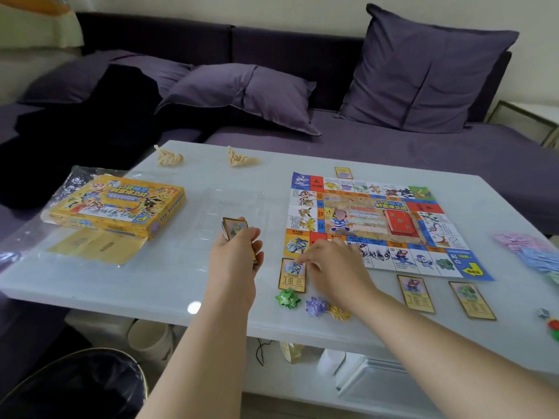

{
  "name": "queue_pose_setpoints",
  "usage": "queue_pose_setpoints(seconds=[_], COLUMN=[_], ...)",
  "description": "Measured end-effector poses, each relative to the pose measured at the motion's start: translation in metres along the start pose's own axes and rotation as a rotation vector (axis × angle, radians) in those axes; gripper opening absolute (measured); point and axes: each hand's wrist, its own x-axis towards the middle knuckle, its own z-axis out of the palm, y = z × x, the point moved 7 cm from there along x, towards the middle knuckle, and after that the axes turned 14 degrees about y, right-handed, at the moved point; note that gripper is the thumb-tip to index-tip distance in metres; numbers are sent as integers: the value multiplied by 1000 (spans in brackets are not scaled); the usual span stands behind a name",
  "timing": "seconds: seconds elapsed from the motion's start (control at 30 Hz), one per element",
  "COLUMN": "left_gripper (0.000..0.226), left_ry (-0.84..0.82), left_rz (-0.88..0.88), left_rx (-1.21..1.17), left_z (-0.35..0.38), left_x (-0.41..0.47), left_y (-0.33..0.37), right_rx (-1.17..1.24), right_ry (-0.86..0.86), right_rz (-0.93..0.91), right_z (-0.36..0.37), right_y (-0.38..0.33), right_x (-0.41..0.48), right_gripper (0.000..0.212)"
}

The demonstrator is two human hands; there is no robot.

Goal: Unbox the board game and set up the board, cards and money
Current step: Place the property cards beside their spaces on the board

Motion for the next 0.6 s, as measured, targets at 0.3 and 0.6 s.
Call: queue_pose_setpoints(seconds=[0.3,0.6], left_gripper=[11,15], left_ry=[-33,-107], left_rz=[-39,-149], left_rx=[-37,-92], left_z=[5,12], left_x=[-2,-5], left_y=[-4,-10], right_rx=[-115,-33], right_ry=[-115,-16], right_rz=[-181,-166], right_z=[3,-16], right_y=[-6,-3], right_x=[-18,-18], right_gripper=[44,41])
